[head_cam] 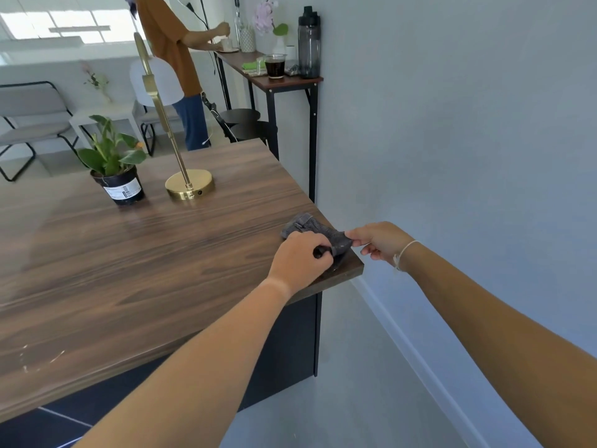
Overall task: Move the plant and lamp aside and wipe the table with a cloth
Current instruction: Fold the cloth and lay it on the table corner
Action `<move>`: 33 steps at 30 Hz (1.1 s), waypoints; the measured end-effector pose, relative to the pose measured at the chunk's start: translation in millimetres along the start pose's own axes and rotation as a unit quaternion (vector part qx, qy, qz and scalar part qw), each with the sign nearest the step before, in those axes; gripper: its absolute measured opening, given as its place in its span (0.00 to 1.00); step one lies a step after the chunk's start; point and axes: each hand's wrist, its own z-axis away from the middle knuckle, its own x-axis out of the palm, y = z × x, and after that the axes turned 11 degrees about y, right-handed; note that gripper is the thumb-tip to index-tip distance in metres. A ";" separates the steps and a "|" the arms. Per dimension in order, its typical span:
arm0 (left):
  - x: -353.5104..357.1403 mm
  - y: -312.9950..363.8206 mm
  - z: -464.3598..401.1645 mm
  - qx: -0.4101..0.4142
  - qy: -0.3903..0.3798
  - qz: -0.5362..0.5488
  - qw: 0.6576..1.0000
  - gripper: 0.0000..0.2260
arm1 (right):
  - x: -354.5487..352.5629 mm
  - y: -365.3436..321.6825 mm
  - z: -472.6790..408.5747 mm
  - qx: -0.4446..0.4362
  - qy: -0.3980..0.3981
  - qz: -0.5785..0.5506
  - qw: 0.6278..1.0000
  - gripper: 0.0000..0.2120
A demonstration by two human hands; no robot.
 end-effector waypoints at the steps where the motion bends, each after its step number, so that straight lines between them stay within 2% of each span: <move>1: -3.0 0.9 -1.4 -0.022 0.005 0.030 0.999 0.08 | -0.5 -0.5 1.1 -0.011 0.002 0.010 1.000 0.13; 4: -14.9 1.9 -6.9 -0.082 0.037 0.097 0.991 0.05 | 1.5 -0.6 6.3 -0.043 0.007 0.033 0.998 0.17; 8: -33.7 0.3 -18.1 -0.144 0.067 0.176 0.972 0.02 | 8.6 -5.7 20.2 -0.070 -0.012 0.001 0.997 0.15; 11: -50.7 1.6 -26.8 -0.154 0.087 0.191 0.965 0.04 | 20.4 -9.0 34.1 -0.106 -0.022 0.008 0.994 0.19; 14: -66.5 2.9 -32.9 -0.147 0.105 0.178 0.967 0.05 | 41.1 -5.7 43.3 -0.135 -0.010 0.067 0.988 0.25; 16: -75.4 2.9 -34.3 -0.143 0.105 0.173 0.969 0.06 | 54.3 -5.3 45.2 -0.148 0.011 0.085 0.985 0.20; 18: -82.7 2.5 -34.0 -0.142 0.103 0.168 0.970 0.06 | 62.5 -10.9 45.7 -0.172 0.035 0.095 0.980 0.07; 20: -90.0 1.8 -33.3 -0.147 0.112 0.172 0.968 0.05 | 64.8 -18.7 45.9 -0.194 0.054 0.117 0.973 0.07; 27: -117.6 -6.0 -32.1 -0.180 0.163 0.200 0.949 0.06 | 38.8 -53.7 44.4 -0.230 0.147 0.002 0.962 0.12; 30: -124.3 -7.6 -34.1 -0.199 0.161 0.233 0.938 0.06 | 27.2 -70.6 43.7 -0.271 0.161 -0.056 0.947 0.07; 33: -127.6 -6.6 -34.0 -0.240 0.136 0.306 0.911 0.06 | 18.9 -81.6 39.4 -0.282 0.163 -0.136 0.936 0.03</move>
